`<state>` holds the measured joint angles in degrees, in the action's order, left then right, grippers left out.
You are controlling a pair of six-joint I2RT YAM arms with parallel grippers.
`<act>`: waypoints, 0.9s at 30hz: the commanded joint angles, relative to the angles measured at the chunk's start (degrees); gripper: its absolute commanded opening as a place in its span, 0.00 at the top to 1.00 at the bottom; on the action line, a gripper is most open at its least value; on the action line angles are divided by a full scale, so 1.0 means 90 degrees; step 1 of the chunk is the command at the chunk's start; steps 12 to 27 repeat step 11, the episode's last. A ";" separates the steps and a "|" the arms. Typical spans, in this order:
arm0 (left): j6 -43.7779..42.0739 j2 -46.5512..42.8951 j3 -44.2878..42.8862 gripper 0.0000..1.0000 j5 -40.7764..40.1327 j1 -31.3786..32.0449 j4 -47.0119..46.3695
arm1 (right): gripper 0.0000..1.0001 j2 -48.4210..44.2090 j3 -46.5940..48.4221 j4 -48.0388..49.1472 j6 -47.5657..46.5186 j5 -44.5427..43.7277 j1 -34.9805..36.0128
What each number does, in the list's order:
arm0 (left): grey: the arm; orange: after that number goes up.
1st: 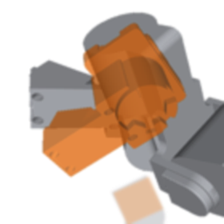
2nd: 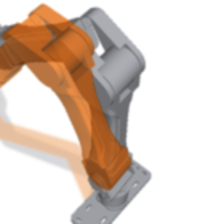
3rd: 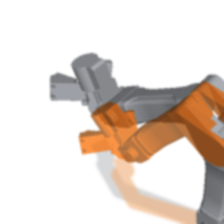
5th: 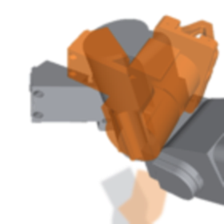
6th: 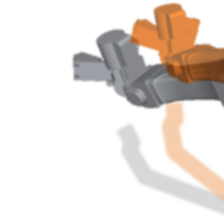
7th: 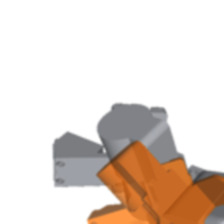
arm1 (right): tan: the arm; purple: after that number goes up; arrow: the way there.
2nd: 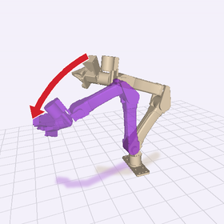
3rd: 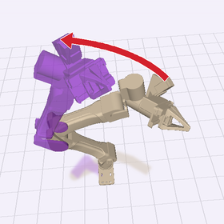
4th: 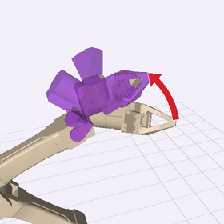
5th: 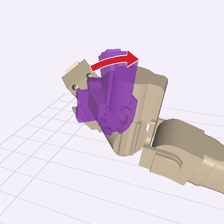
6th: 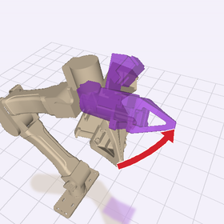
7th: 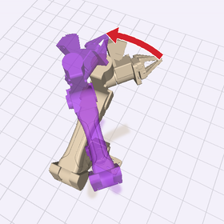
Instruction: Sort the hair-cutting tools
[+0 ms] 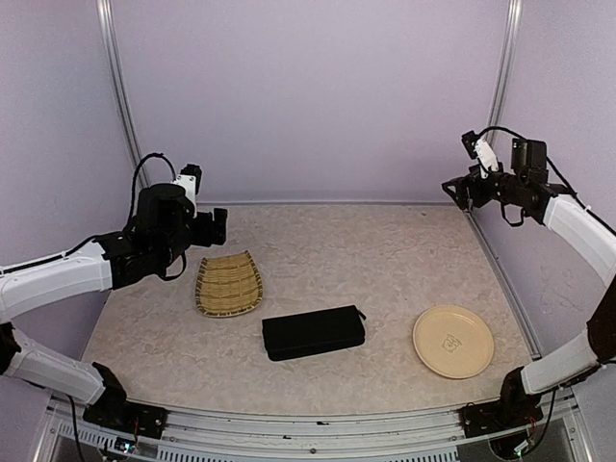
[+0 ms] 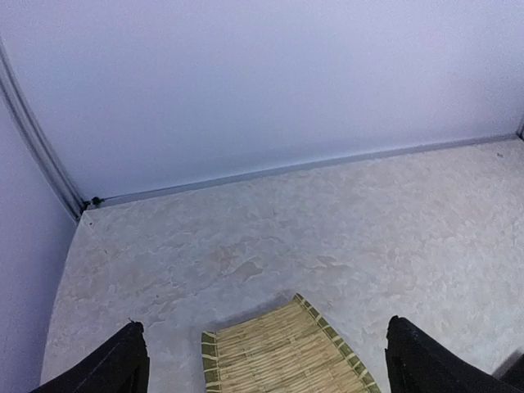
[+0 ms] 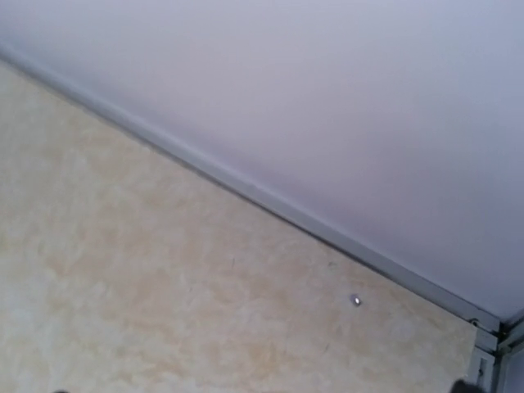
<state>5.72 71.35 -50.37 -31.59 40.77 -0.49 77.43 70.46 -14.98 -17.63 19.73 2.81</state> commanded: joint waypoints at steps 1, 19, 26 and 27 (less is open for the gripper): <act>0.0025 -0.0311 -0.0354 0.01 0.0030 -0.0328 0.0142 | 0.00 -0.0239 -0.0245 0.0619 0.0728 0.0570 -0.0195; 0.0060 -0.0277 -0.0392 0.01 -0.0438 -0.0331 0.0054 | 0.00 -0.0710 -0.0957 0.1147 0.1306 0.0125 -0.0195; 0.0060 -0.0277 -0.0392 0.01 -0.0438 -0.0331 0.0054 | 0.00 -0.0710 -0.0957 0.1147 0.1306 0.0125 -0.0195; 0.0060 -0.0277 -0.0392 0.01 -0.0438 -0.0331 0.0054 | 0.00 -0.0710 -0.0957 0.1147 0.1306 0.0125 -0.0195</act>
